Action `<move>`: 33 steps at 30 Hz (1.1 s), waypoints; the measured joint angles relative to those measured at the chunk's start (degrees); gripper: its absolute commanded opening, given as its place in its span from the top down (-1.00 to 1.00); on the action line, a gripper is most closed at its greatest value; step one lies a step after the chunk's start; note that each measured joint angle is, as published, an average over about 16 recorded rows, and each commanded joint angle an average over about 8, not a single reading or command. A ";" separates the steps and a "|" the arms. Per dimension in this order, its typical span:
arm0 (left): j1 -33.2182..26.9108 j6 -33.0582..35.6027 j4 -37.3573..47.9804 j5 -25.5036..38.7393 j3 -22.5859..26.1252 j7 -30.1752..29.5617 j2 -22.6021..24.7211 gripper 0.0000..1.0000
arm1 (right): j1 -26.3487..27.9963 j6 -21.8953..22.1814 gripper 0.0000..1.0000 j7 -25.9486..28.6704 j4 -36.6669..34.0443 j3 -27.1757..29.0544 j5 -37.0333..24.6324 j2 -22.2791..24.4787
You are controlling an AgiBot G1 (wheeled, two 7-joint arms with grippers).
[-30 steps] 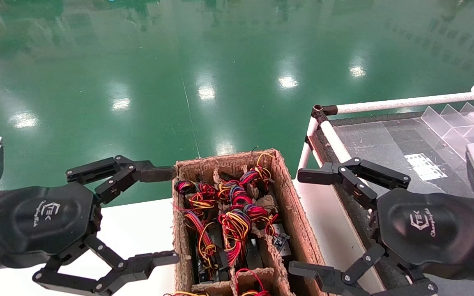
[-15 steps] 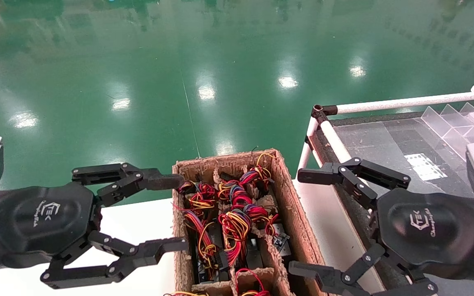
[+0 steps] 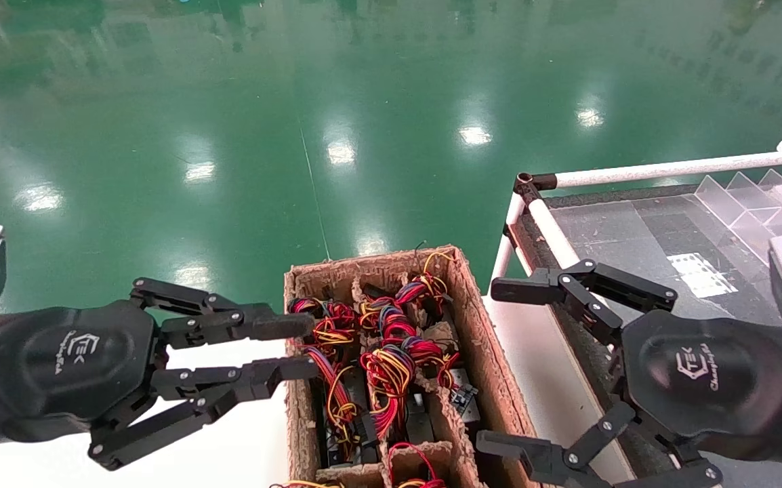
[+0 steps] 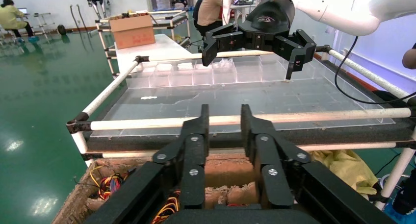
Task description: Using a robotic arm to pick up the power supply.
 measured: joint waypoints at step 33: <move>0.00 0.00 0.00 0.00 0.00 0.00 0.00 -1.00 | 0.01 0.11 -1.00 0.03 -0.09 -0.02 -0.07 -0.01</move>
